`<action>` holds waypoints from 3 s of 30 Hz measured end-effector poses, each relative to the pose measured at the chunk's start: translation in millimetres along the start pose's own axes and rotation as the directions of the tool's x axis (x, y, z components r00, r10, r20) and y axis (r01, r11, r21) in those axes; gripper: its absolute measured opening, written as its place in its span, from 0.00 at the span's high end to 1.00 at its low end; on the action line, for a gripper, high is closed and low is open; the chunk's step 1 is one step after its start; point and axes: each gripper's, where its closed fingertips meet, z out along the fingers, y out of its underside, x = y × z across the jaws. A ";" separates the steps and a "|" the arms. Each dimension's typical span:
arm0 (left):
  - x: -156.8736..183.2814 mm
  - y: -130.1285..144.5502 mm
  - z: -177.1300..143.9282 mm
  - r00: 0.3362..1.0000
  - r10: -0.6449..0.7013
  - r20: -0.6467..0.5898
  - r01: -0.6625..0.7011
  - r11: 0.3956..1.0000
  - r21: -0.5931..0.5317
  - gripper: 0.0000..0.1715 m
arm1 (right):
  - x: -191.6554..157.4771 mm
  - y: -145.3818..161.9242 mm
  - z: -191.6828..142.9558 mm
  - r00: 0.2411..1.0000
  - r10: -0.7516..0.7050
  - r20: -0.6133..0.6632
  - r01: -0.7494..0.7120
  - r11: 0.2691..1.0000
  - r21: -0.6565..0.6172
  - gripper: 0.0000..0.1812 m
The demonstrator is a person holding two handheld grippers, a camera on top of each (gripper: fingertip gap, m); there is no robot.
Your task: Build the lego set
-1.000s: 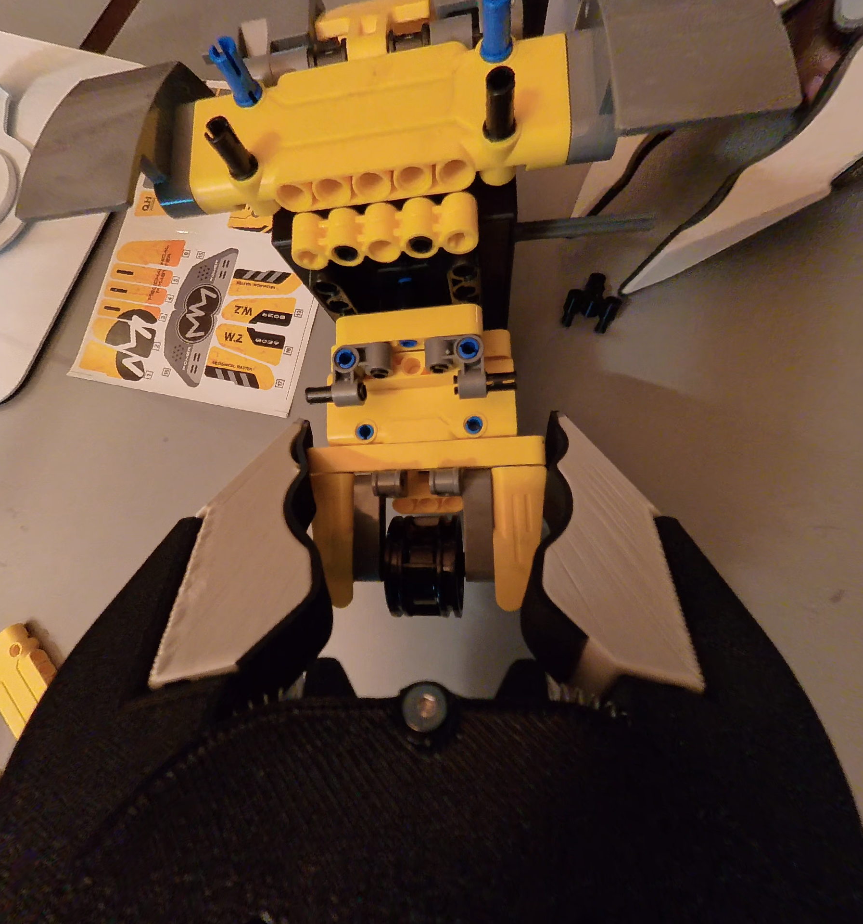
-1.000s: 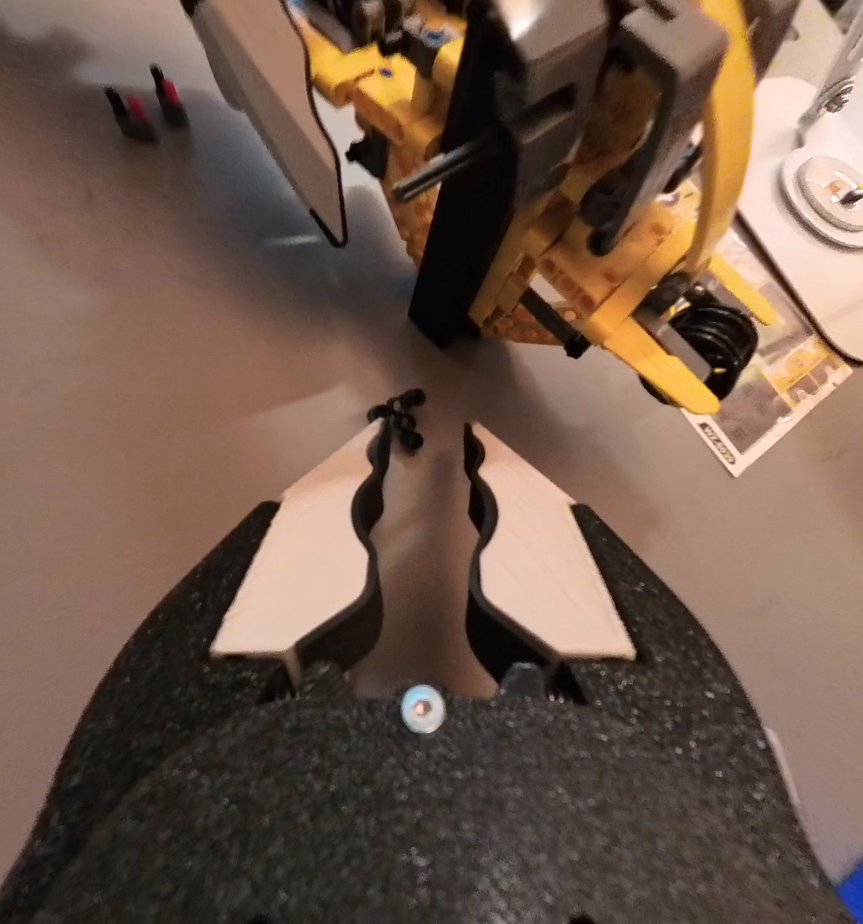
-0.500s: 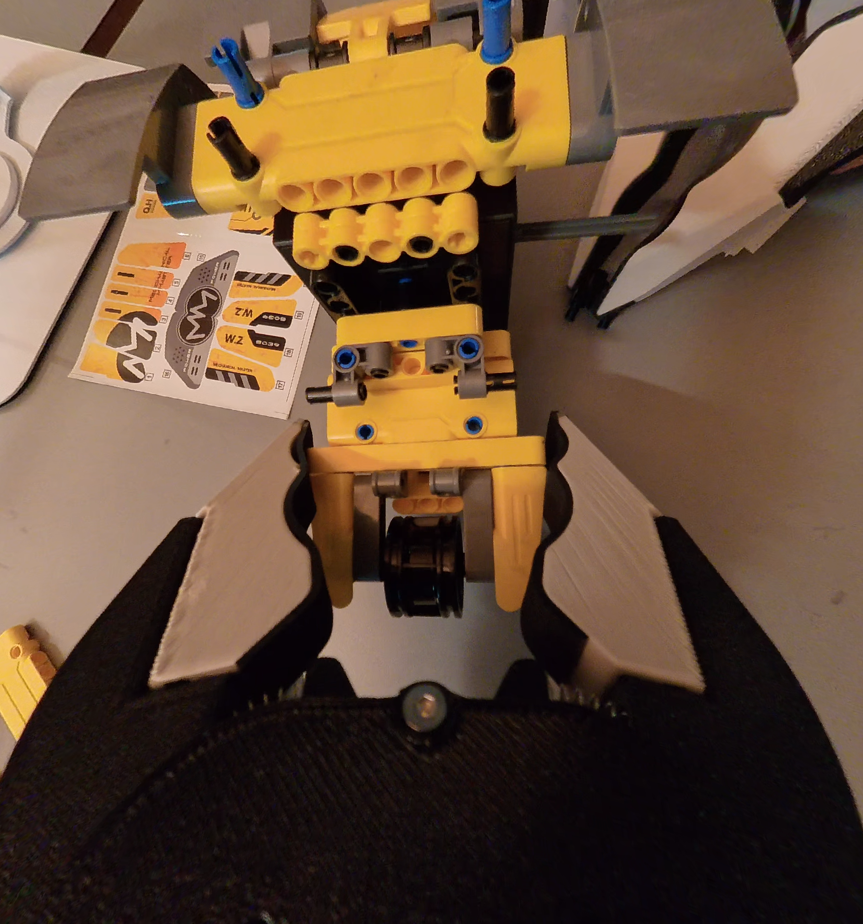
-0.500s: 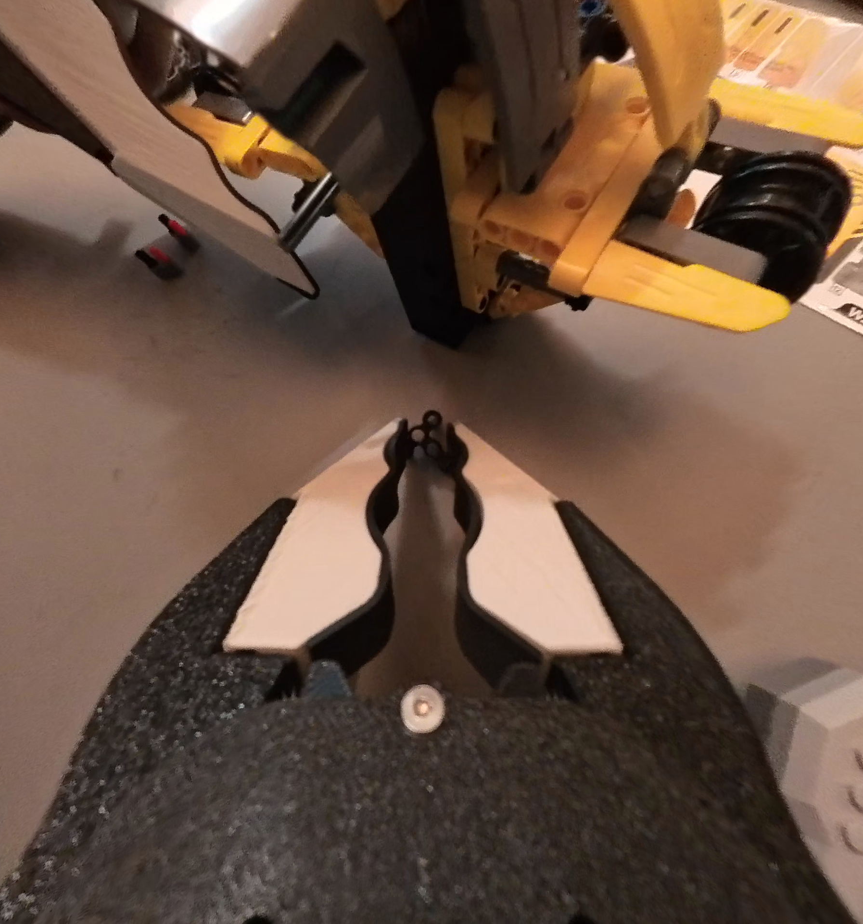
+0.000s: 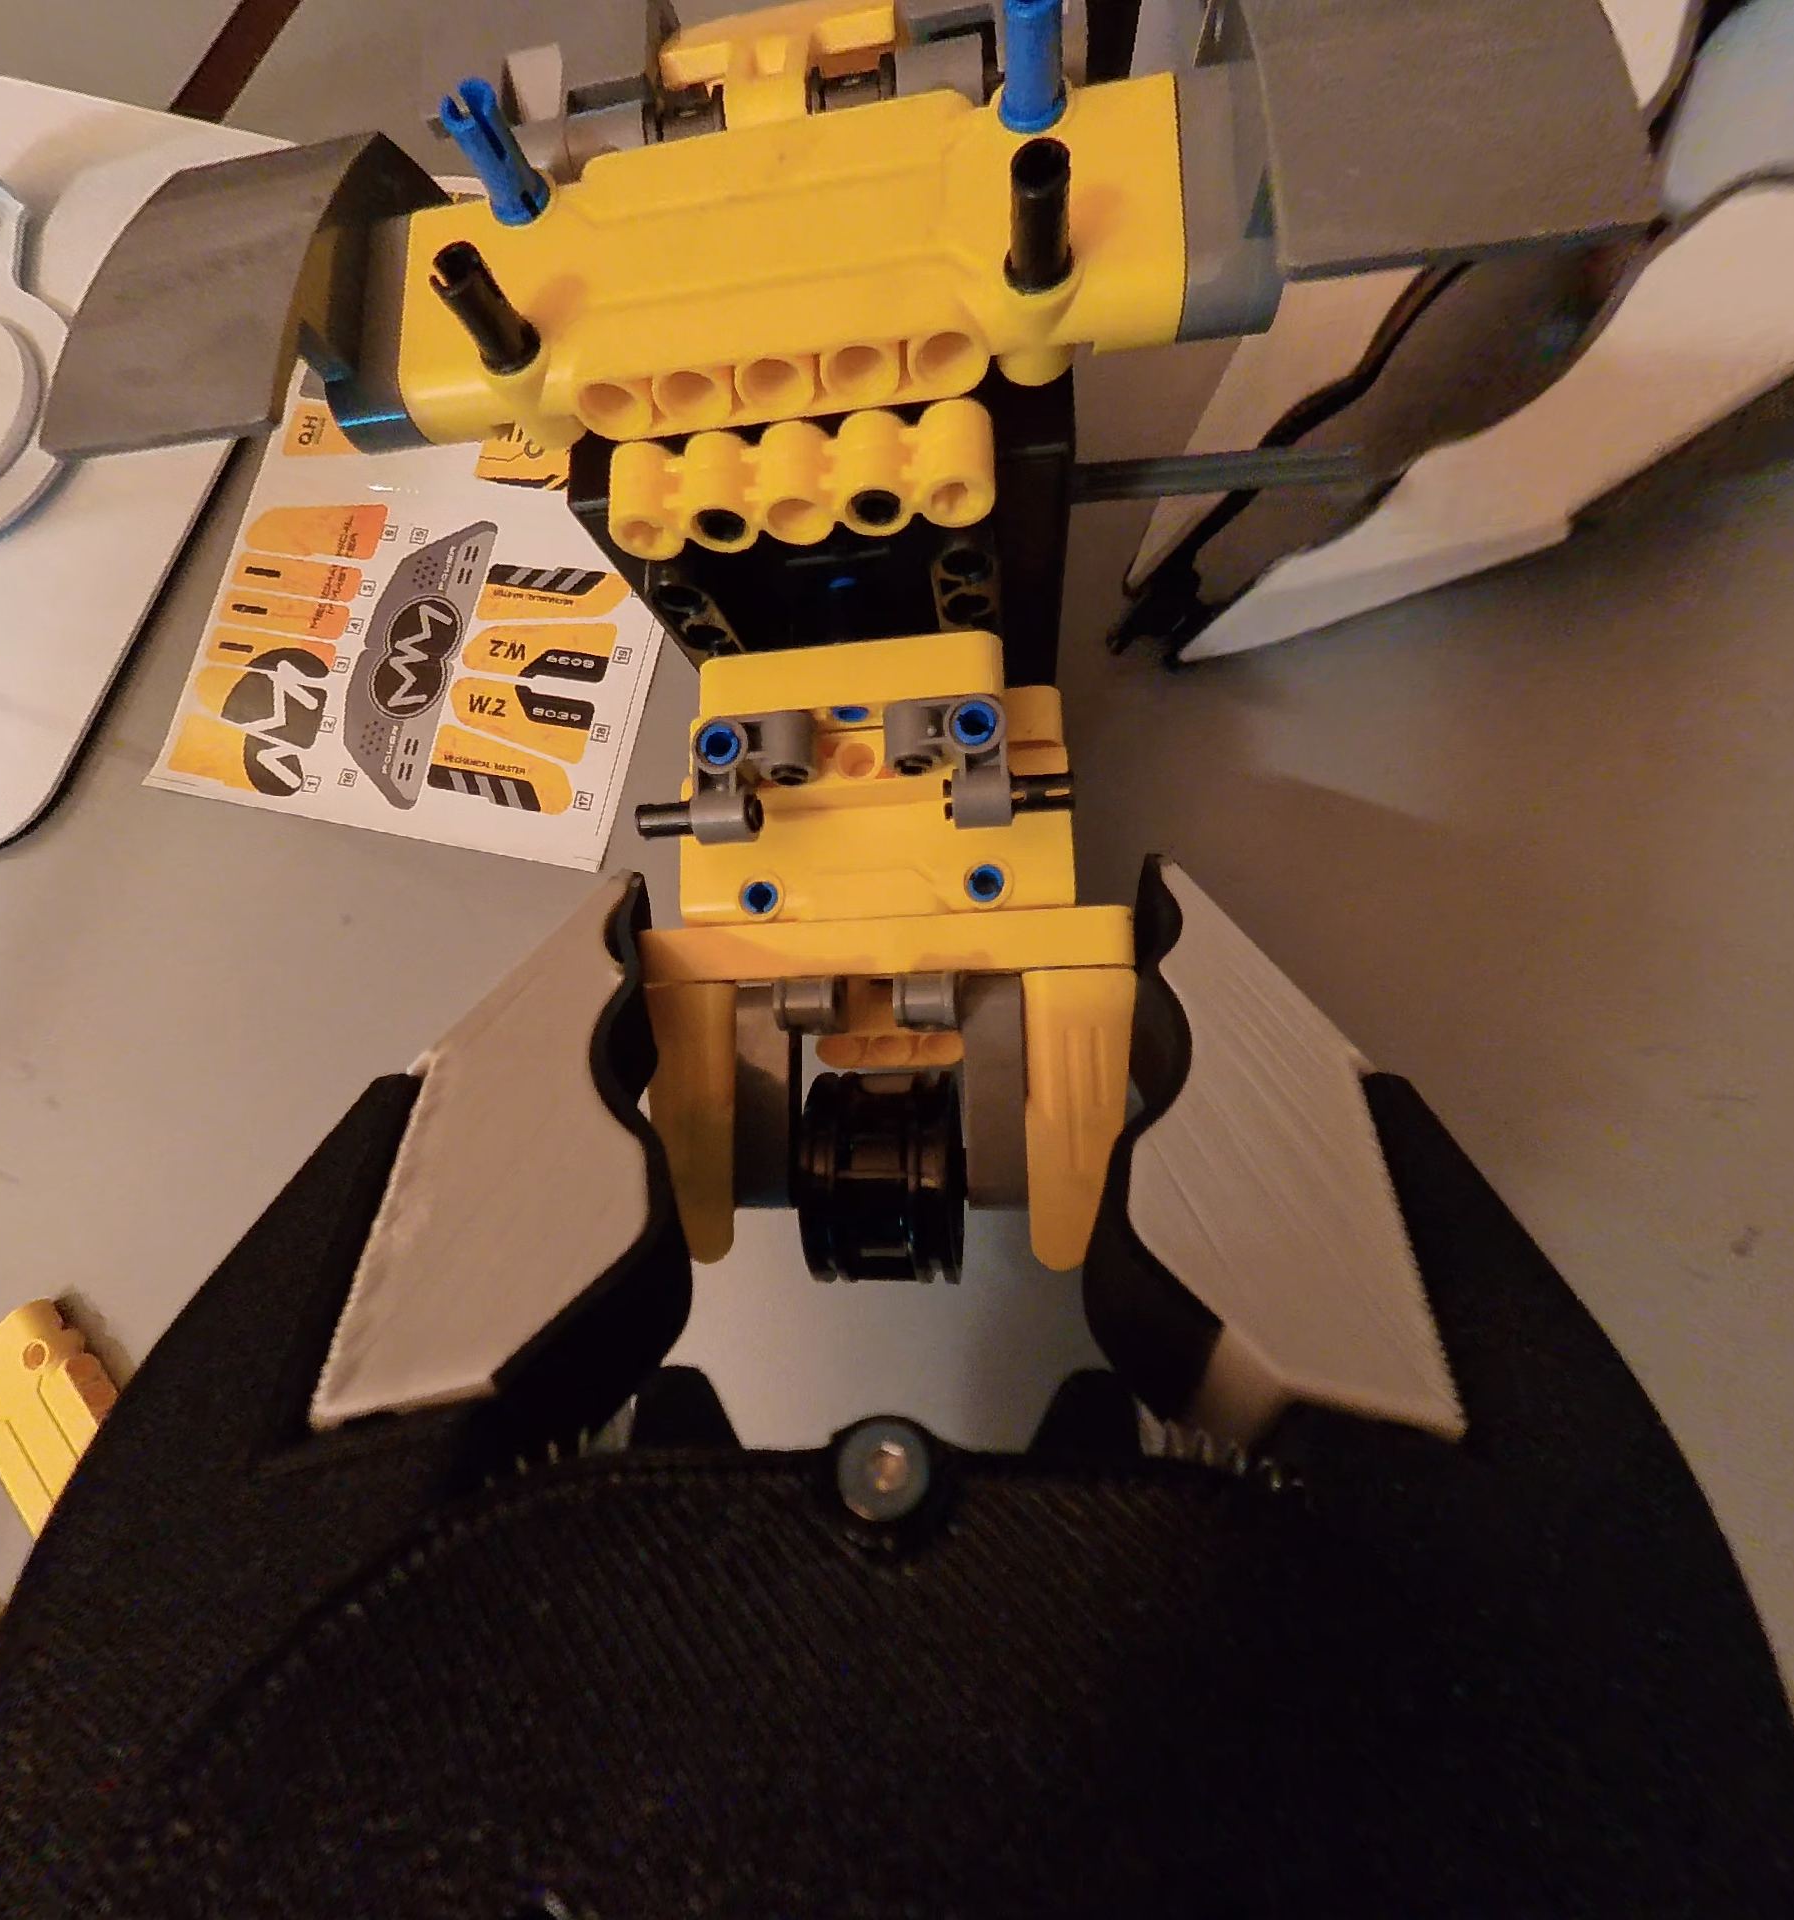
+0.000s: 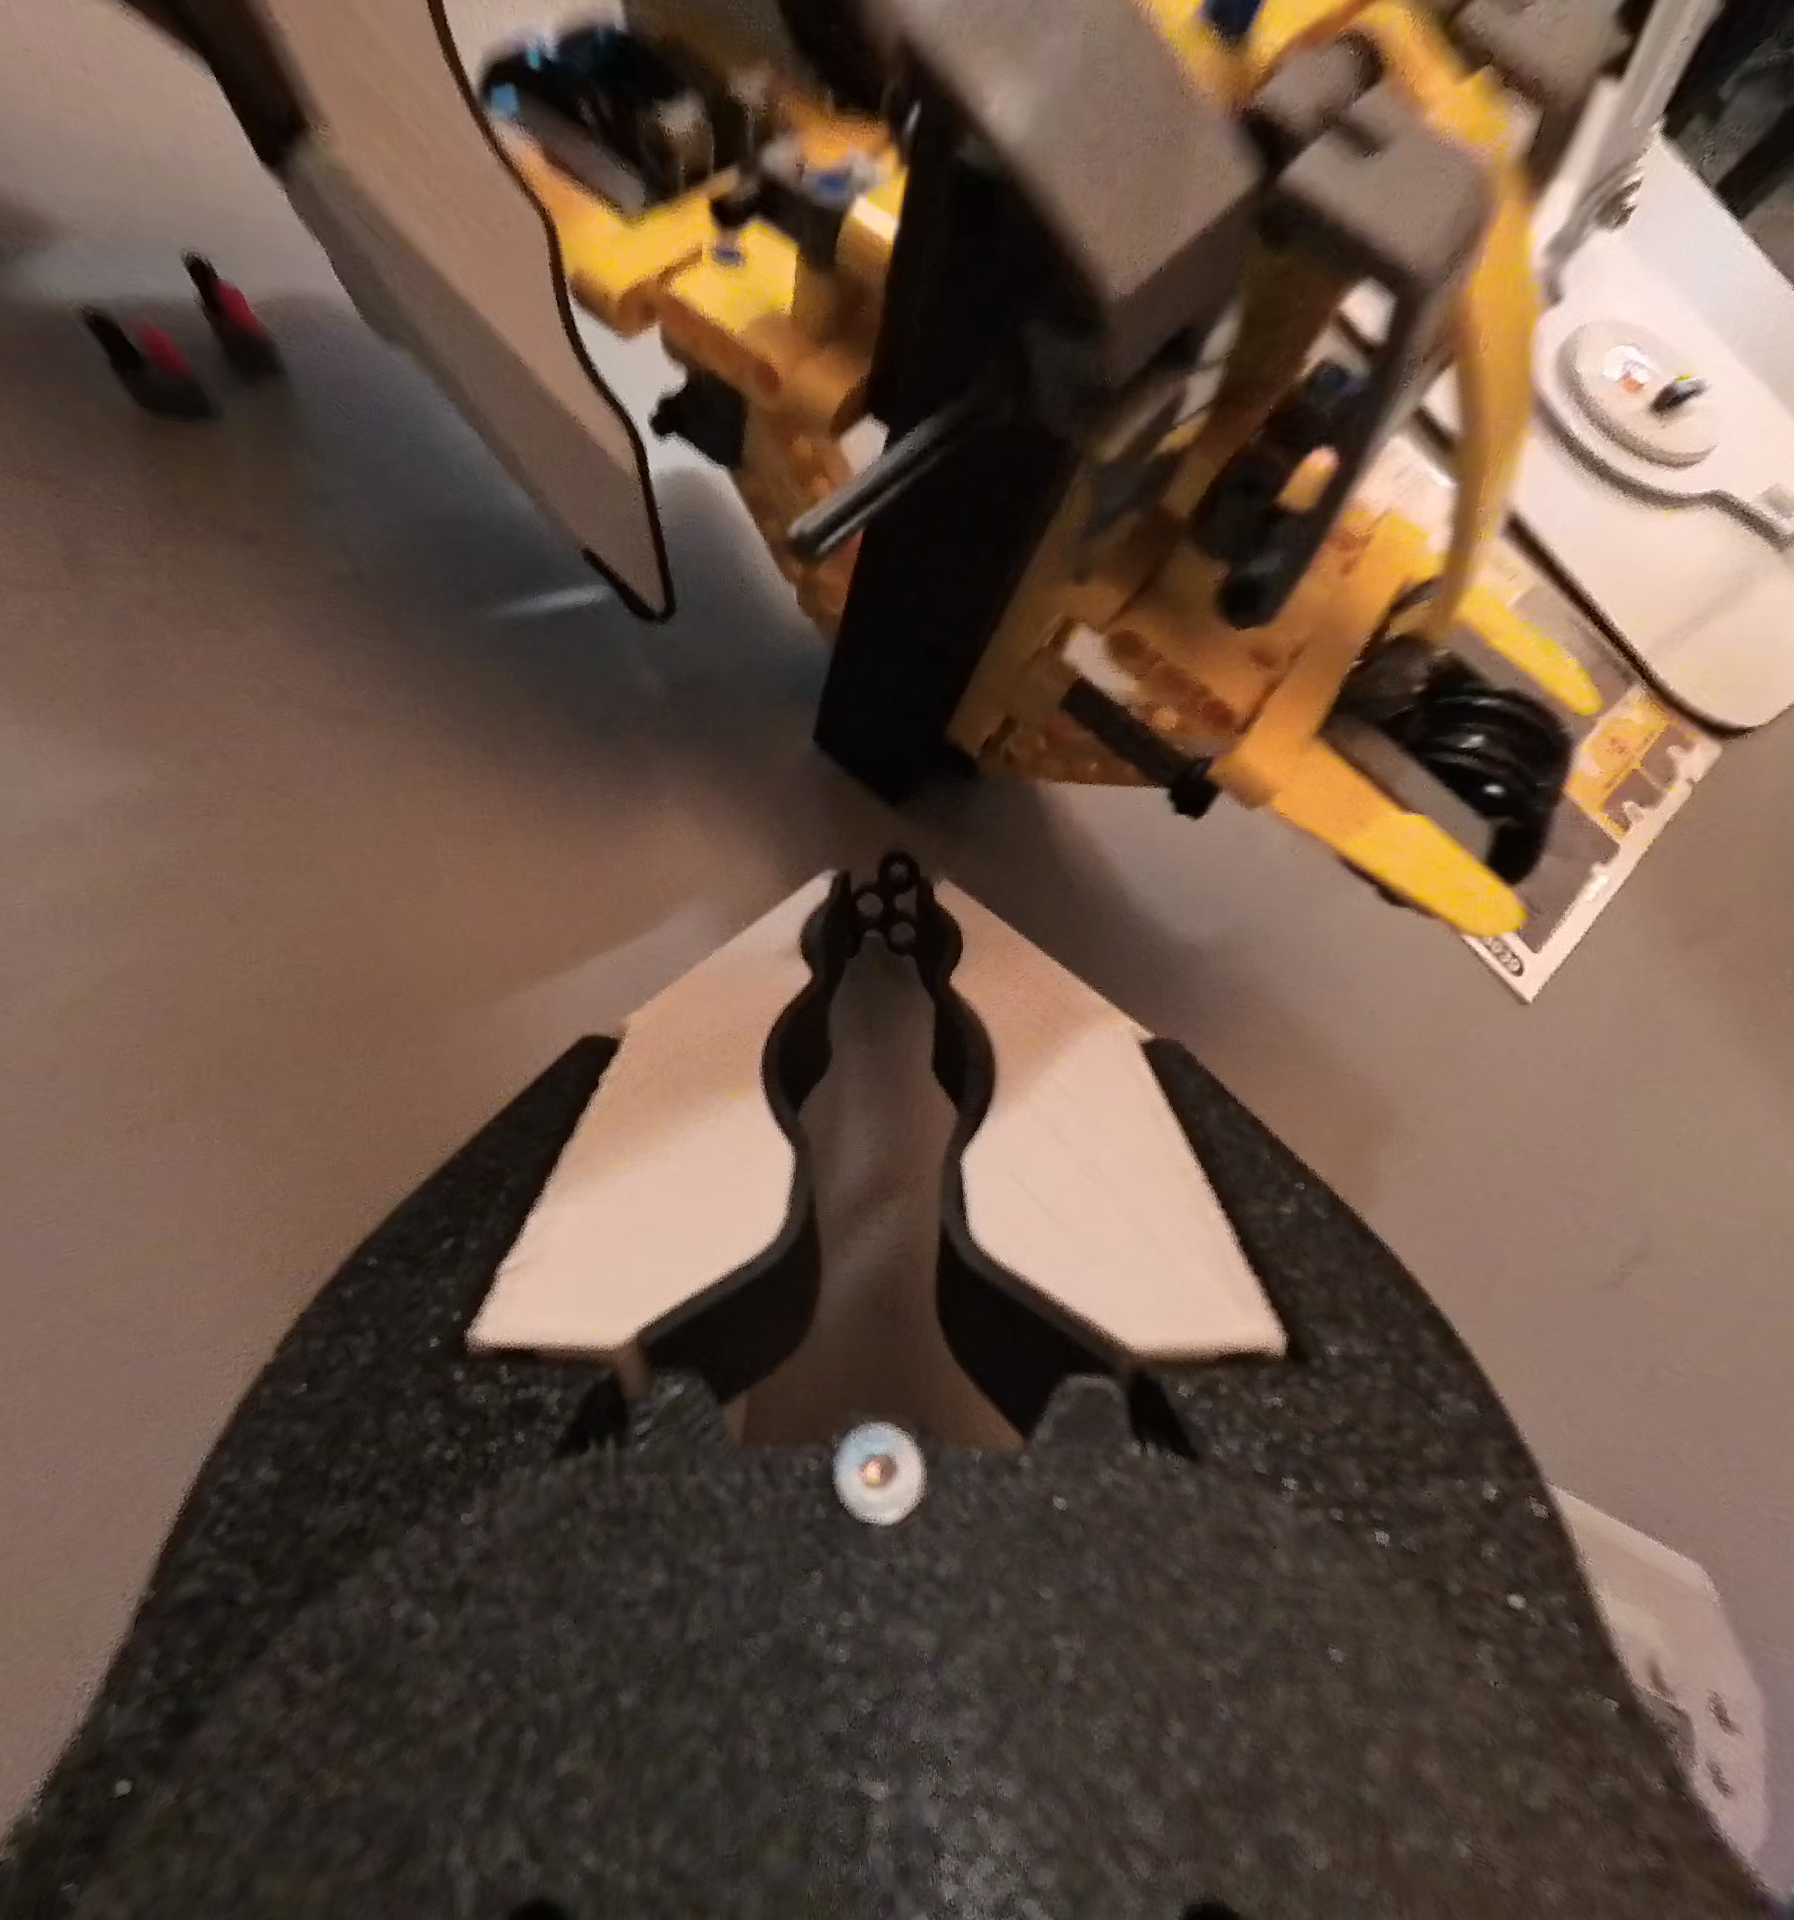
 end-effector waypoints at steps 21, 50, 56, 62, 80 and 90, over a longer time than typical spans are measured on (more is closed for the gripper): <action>0.1 0.2 -0.2 1.000 0.002 0.000 -0.002 1.000 0.000 0.48 | -8.2 6.8 -15.2 0.995 -0.030 0.098 0.031 0.999 -0.012 0.83; -0.5 1.0 -0.5 1.000 0.011 0.004 -0.011 1.000 -0.007 0.48 | -23.2 18.0 -22.4 0.971 -0.038 0.235 0.045 0.999 -0.024 0.94; -0.7 1.0 -0.5 1.000 0.011 0.003 -0.011 1.000 -0.007 0.48 | -23.3 15.6 -26.0 0.970 -0.048 0.238 0.052 0.999 -0.010 0.94; -0.8 0.9 -0.5 1.000 0.013 0.005 -0.013 1.000 -0.007 0.48 | -23.1 12.4 -23.0 0.972 -0.049 0.228 0.049 0.999 0.006 0.91; -0.7 0.2 -0.7 1.000 0.016 0.019 -0.015 1.000 -0.015 0.48 | -17.3 -2.8 -14.0 0.988 -0.067 0.141 0.060 0.997 0.056 0.94; -0.3 0.6 -0.8 1.000 0.012 0.023 -0.011 1.000 -0.023 0.48 | 2.2 -17.0 -2.0 0.997 -0.017 -0.069 0.020 0.999 0.043 0.94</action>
